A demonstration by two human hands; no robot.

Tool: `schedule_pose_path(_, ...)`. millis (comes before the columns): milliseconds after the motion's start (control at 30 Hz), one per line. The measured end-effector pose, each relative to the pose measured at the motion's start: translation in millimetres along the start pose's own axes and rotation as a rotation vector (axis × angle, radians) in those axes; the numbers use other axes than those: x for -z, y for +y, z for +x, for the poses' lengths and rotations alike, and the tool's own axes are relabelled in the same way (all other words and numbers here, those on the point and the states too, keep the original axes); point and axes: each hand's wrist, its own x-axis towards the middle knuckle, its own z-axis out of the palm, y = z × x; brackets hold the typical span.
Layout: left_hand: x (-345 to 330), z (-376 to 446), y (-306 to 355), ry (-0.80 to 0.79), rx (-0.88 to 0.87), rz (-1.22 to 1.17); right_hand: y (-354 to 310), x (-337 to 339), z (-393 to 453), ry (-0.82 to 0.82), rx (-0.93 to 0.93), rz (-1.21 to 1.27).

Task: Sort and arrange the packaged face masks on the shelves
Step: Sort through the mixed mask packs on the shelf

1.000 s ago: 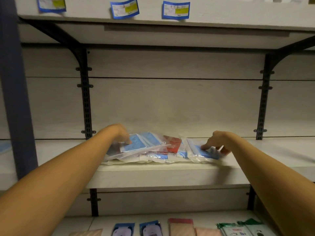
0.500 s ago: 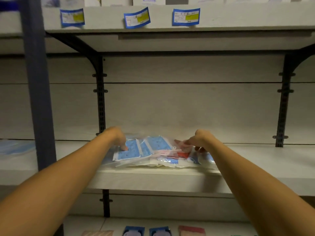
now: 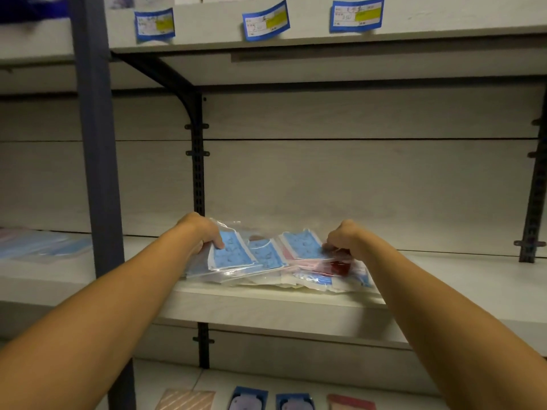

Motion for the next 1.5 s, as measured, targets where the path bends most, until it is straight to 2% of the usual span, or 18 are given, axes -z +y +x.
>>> schedule_pose_path(200,5.2,-7.2,4.7,-0.035,-0.02,-0.155,8.0,19.4,7.7,0.187,0.056,0.156)
schedule_pose_path(400,10.4,-29.9,16.9,0.037,-0.129,-0.303,7.6,36.5,0.1,0.197,0.011,0.623)
schedule_pose_path(467,13.5,-38.1,18.1,0.049,-0.158,-0.345,8.6,40.3,-6.5,0.152,-0.054,0.64)
schedule_pose_path(567,20.3,-56.5,18.1,0.056,-0.162,-0.411,12.0,40.9,-11.5,0.004,-0.09,0.541)
schedule_pose_path(633,26.6,-68.6,15.9,0.045,-0.164,-0.43,10.6,41.1,-13.6,-0.032,-0.094,0.494)
schedule_pose_path(733,41.3,-83.2,10.2,0.031,-0.176,-0.436,-2.4,51.7,-13.1,0.042,0.006,0.507)
schedule_pose_path(867,63.0,-103.9,2.0,0.068,-0.219,-0.444,-31.7,72.4,-20.1,0.197,0.275,0.596)
schedule_pose_path(933,75.3,-114.4,-5.7,0.117,-0.234,-0.43,-49.6,69.4,-32.5,0.134,0.384,0.623)
schedule_pose_path(1033,95.8,-126.6,-20.5,0.165,-0.223,-0.435,-75.2,47.1,-61.2,-0.045,0.492,0.694)
schedule_pose_path(1267,150.7,-144.2,-56.2,0.302,-0.137,-0.432,-129.9,-31.1,-114.4,-0.305,0.528,0.764)
schedule_pose_path(1500,229.7,-147.0,-101.7,0.559,-0.065,-0.403,-200.7,-88.2,-161.1,-0.401,0.606,0.807)
